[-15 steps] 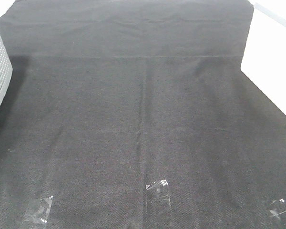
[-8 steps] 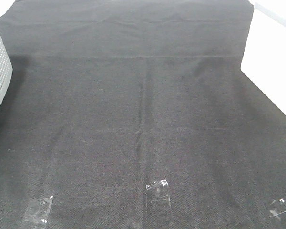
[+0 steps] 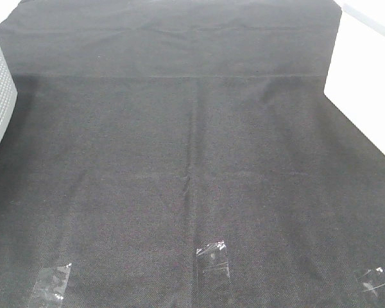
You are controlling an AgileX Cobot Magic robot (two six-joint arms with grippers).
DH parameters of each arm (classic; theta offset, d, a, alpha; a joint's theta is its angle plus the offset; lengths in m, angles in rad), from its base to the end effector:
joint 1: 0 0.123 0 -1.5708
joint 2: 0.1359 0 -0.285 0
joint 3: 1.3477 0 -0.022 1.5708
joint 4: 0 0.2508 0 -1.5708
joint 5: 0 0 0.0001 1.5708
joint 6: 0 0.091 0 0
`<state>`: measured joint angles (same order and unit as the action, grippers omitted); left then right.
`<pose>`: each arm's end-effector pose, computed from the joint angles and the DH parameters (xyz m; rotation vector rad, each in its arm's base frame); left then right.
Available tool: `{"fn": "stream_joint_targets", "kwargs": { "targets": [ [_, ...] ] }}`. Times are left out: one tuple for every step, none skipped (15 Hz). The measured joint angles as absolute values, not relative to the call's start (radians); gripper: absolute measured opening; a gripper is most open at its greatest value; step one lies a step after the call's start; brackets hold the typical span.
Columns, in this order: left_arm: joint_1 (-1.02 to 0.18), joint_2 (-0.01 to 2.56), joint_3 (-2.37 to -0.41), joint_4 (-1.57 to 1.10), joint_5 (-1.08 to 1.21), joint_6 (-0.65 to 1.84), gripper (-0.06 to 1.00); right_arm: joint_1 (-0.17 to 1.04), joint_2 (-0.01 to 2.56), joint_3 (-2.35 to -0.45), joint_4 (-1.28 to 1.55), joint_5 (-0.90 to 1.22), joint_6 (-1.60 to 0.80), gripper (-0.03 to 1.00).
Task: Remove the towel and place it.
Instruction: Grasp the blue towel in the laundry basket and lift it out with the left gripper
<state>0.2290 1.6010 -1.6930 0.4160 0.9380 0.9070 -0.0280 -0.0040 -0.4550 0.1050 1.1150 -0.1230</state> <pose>0.3388 0.1095 0.4139 0.9491 2.3050 1.0454 -0.0030 0.0087 0.2608 -0.1071 2.1322 0.0392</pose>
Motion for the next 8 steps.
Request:
{"fn": "stream_joint_targets", "kwargs": {
  "targets": [
    [0.225, 1.571, -1.693, 0.416, 0.929, 0.907, 0.00, -0.028, -0.004, -0.455, 0.105, 1.115, -0.123, 0.83],
    [0.213, 1.540, -1.693, 0.416, 0.913, 0.908, 0.00, -0.028, -0.004, -0.455, 0.105, 1.115, -0.123, 0.83],
    [0.183, 1.505, -1.693, 0.417, 0.893, 0.919, 0.00, -0.028, -0.004, -0.455, 0.105, 1.115, -0.123, 0.83],
    [0.116, 1.461, -1.693, 0.417, 0.863, 0.954, 0.00, -0.028, -0.004, -0.455, 0.105, 1.115, -0.123, 0.83],
    [0.057, 1.433, -1.694, 0.417, 0.846, 0.984, 0.00, -0.028, -0.004, -0.455, 0.105, 1.115, -0.123, 0.83],
    [0.000, 1.413, -1.694, 0.417, 0.830, 1.006, 0.00, -0.028, -0.004, -0.455, 0.105, 1.115, -0.123, 0.83],
    [-0.068, 1.396, -1.694, 0.422, 0.826, 1.028, 0.00, -0.028, -0.004, -0.455, 0.105, 1.115, -0.123, 0.83],
    [-0.134, 1.386, -1.694, 0.439, 0.817, 1.051, 0.00, -0.028, -0.004, -0.455, 0.111, 1.115, -0.123, 0.83]
  ]
}}
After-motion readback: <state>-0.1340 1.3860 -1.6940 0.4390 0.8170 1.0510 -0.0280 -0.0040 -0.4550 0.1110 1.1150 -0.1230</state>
